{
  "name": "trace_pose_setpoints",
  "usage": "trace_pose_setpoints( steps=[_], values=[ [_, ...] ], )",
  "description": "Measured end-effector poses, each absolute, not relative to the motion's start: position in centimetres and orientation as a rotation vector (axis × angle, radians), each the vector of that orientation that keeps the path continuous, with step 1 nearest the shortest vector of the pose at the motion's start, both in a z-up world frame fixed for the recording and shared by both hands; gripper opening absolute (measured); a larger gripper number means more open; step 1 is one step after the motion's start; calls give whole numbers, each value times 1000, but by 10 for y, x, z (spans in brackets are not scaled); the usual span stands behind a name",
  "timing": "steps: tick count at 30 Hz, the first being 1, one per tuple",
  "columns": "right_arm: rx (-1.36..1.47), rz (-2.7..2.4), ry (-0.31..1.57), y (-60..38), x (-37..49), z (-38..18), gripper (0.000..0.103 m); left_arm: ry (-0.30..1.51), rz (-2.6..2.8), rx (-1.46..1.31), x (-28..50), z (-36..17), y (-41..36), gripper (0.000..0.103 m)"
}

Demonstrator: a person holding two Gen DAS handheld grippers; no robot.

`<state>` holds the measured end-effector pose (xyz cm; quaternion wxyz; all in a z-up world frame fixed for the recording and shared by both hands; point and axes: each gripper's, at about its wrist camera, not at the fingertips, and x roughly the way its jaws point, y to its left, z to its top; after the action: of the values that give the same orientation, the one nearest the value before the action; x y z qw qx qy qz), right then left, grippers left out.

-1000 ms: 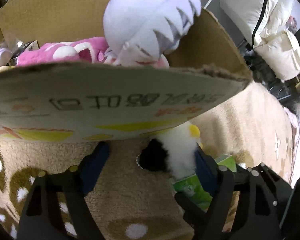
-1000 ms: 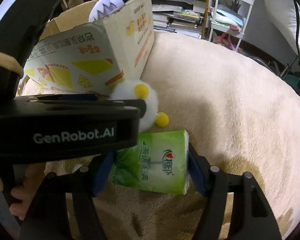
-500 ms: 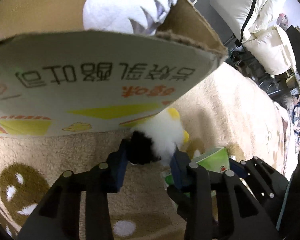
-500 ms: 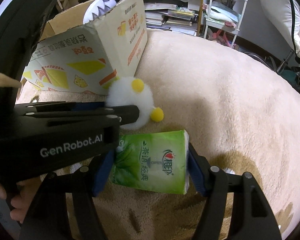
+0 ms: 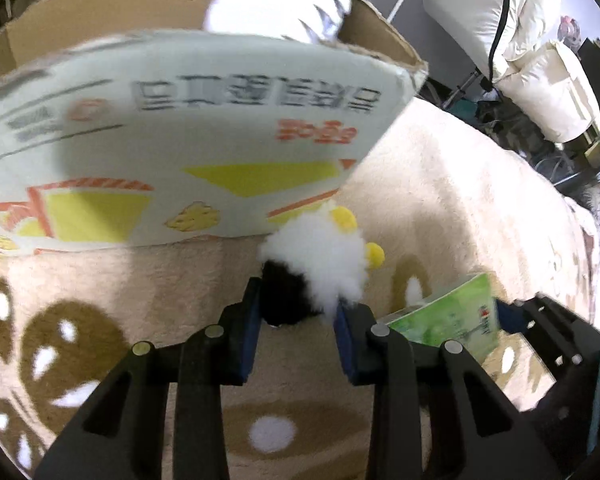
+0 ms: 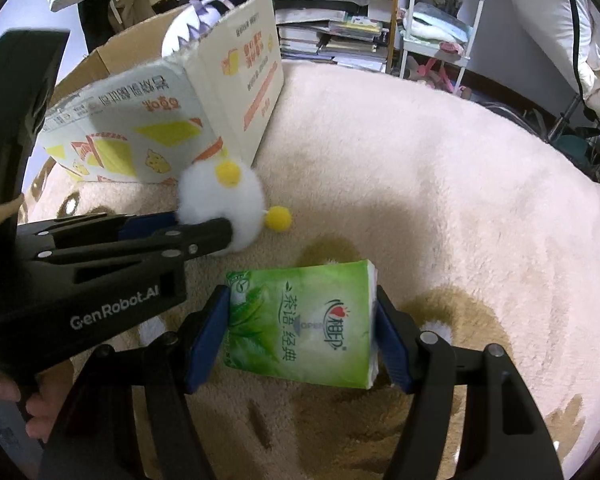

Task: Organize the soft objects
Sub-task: 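Lift the chick plush and tissue pack and carry both over the box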

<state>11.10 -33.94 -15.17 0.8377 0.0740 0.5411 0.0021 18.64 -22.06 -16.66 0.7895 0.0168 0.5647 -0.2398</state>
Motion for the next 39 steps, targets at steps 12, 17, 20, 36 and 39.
trace_pose_setpoints(
  steps=[12,17,20,36,39],
  values=[
    [184,1,1020,-334,102,-123,72,1078,-402,73,159,-128,-168,32],
    [188,-8,910,-331,88,-92,72,969,-351,72,145,-92,-141,32],
    [172,-15,848,-327,81,-74,72,861,-310,115,126,-67,-124,32],
    [140,32,528,-306,71,12,72,526,-228,120,108,15,-99,32],
    [110,30,520,-303,79,21,72,499,-217,122,114,23,-98,32]
  ],
)
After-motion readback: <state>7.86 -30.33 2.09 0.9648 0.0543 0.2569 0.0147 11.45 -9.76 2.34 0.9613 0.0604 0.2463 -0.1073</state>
